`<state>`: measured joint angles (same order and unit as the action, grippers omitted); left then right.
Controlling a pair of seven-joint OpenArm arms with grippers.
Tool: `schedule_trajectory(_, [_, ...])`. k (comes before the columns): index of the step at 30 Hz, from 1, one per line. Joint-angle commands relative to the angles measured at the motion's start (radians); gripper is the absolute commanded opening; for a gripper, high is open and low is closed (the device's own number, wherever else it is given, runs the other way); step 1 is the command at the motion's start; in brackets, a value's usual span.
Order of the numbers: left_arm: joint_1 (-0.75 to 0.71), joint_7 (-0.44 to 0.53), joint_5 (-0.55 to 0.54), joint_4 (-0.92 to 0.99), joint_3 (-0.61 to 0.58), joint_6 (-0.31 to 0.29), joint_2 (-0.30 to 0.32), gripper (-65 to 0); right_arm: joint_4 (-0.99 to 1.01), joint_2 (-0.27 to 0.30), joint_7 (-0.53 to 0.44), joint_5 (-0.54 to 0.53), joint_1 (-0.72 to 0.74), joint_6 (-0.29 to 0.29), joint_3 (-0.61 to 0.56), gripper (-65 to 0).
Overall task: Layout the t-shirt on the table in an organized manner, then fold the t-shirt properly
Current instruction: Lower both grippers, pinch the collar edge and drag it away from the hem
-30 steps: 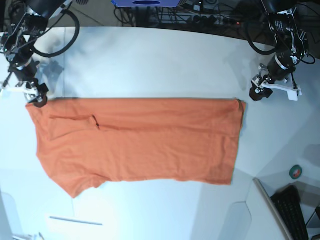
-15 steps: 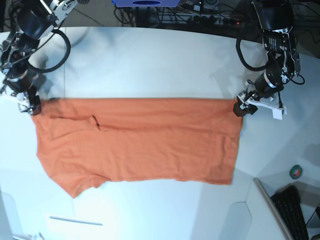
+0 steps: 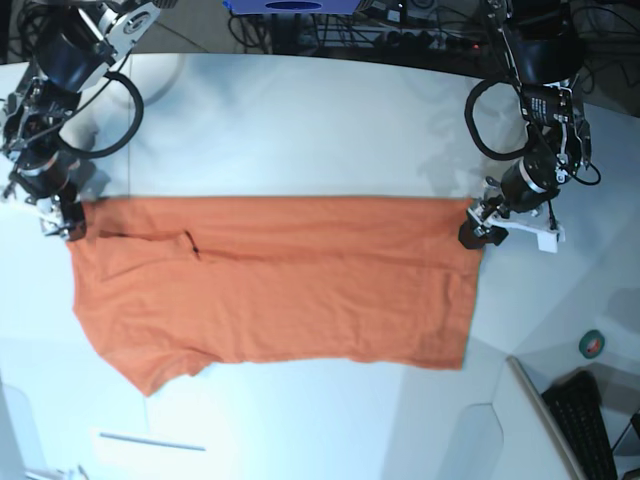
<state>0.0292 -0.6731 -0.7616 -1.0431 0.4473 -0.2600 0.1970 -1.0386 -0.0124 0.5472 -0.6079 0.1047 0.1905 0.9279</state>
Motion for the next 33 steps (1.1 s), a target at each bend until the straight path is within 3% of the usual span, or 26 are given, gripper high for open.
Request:
schedule_trajectory(1, [0.002, -0.007, -0.003, 0.001, 0.0, 0.003, 0.009, -22.5, 0.011, 0.019, -0.011, 0.003, 0.016, -0.009, 0.0, -23.3])
schedule_trajectory(3, [0.004, -0.007, -0.003, 0.019, 0.0, 0.003, 0.009, -26.3, 0.054, 0.029, -0.045, 0.003, 0.02, -0.009, -0.002, -23.3])
schedule_trajectory(6, [0.005, -0.007, -0.003, 0.039, 0.002, 0.003, 0.009, -43.3, 0.105, 0.05, -0.063, 0.003, 0.03, -0.009, -0.002, -23.7])
schedule_trajectory(8, [0.005, -0.007, -0.003, 0.039, 0.002, 0.003, 0.011, -54.5, 0.113, 0.052, -0.063, 0.003, 0.03, -0.006, -0.002, -29.0])
schedule_trajectory(10, [0.004, -0.007, -0.003, 0.039, 0.002, 0.003, 0.011, -65.0, 0.11, 0.052, -0.063, 0.003, 0.03, -0.003, -0.002, -40.2])
schedule_trajectory(13, [-0.001, -0.009, -0.003, 0.039, 0.002, 0.003, 0.014, -65.0, 0.11, 0.052, -0.062, 0.003, 0.028, -0.003, -0.002, -62.3])
schedule_trajectory(14, [-0.002, -0.009, -0.003, 0.039, 0.002, 0.003, 0.017, -65.0, 0.11, 0.052, -0.06, 0.003, 0.028, -0.003, -0.003, -65.0])
schedule_trajectory(21, [-0.058, -0.014, -0.003, -0.006, 0.0, 0.003, 0.035, -65.0, 0.01, 0.05, -0.029, 0.003, -0.029, -0.004, -0.003, -65.0])
schedule_trajectory(29, [-0.262, -0.014, -0.008, -0.202, 0.002, 0.003, 0.086, -65.0, -0.237, 0.039, 0.096, -0.004, -0.188, -0.001, -0.003, -65.0])
schedule_trajectory(33, [-0.357, -0.014, -0.008, -0.26, 0.014, 0.003, 0.089, -65.0, -0.314, 0.001, 0.115, -0.004, -0.277, -0.001, 0.001, -65.0])
